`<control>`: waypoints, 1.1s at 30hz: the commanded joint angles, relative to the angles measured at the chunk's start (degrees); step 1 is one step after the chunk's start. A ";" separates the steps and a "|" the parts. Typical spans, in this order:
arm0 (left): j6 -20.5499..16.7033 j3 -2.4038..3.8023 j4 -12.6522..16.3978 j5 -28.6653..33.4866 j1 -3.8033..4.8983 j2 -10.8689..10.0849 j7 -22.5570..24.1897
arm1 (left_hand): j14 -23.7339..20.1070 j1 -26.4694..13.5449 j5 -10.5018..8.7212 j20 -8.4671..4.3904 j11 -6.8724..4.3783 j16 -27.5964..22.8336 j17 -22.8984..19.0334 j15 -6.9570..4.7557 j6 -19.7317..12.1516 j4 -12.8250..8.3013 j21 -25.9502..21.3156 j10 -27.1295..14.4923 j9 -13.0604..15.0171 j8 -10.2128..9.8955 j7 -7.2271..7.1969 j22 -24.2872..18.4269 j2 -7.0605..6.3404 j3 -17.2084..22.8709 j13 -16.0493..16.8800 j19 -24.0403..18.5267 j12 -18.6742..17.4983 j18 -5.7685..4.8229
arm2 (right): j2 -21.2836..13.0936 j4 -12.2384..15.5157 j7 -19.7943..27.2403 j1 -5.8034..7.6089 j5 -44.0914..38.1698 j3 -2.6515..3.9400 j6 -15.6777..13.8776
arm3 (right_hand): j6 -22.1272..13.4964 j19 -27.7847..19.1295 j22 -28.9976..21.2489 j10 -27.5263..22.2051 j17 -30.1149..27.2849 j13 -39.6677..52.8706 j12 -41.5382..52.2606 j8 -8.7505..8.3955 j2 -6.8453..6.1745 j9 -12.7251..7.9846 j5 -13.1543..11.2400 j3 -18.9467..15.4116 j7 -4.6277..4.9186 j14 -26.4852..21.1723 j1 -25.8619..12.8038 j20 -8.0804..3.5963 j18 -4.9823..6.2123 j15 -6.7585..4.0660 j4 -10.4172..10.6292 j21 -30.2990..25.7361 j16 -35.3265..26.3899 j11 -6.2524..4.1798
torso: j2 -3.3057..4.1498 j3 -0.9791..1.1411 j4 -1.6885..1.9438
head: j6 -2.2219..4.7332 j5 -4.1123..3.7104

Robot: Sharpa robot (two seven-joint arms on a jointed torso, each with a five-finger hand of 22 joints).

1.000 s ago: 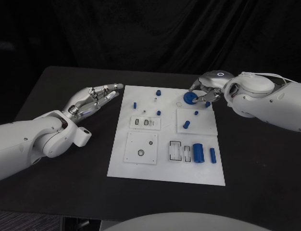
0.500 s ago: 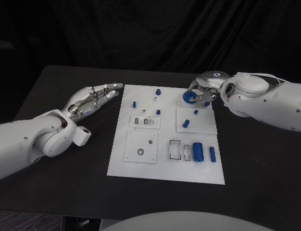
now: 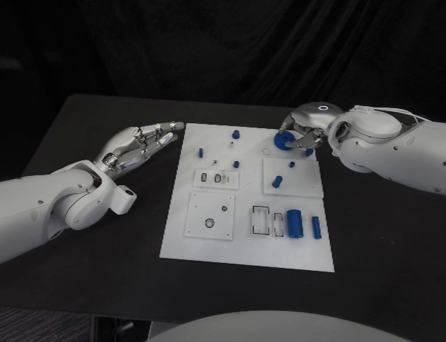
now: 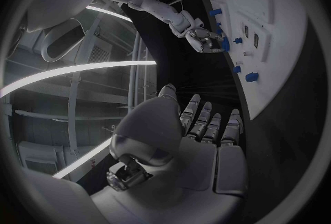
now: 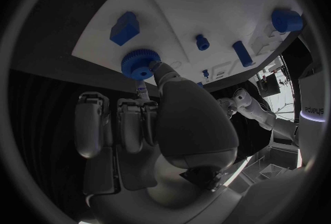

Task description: Assemble the parts on the task board

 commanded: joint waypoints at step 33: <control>1.30 0.04 -0.04 0.11 -0.11 0.38 4.84 | 0.16 0.59 0.16 0.76 0.53 0.11 0.10 0.59 -0.52 -0.03 0.61 -0.07 -0.05 -0.28 -0.14 0.16 0.10 0.40 -0.01 0.26 0.20 0.67 | 5.05 6.02 2.04 2.72 -0.52 -0.16 -2.03 | -1.00 2.18 11.69 6.06 15.08 15.09 0.15 10.17 0.29 13.10 -3.95 -0.10 -0.91 5.99 -0.73 0.24 -0.37 0.07 -0.31 -0.26 0.13 0.25 | -0.04 -0.13 0.05 | 0.07 0.34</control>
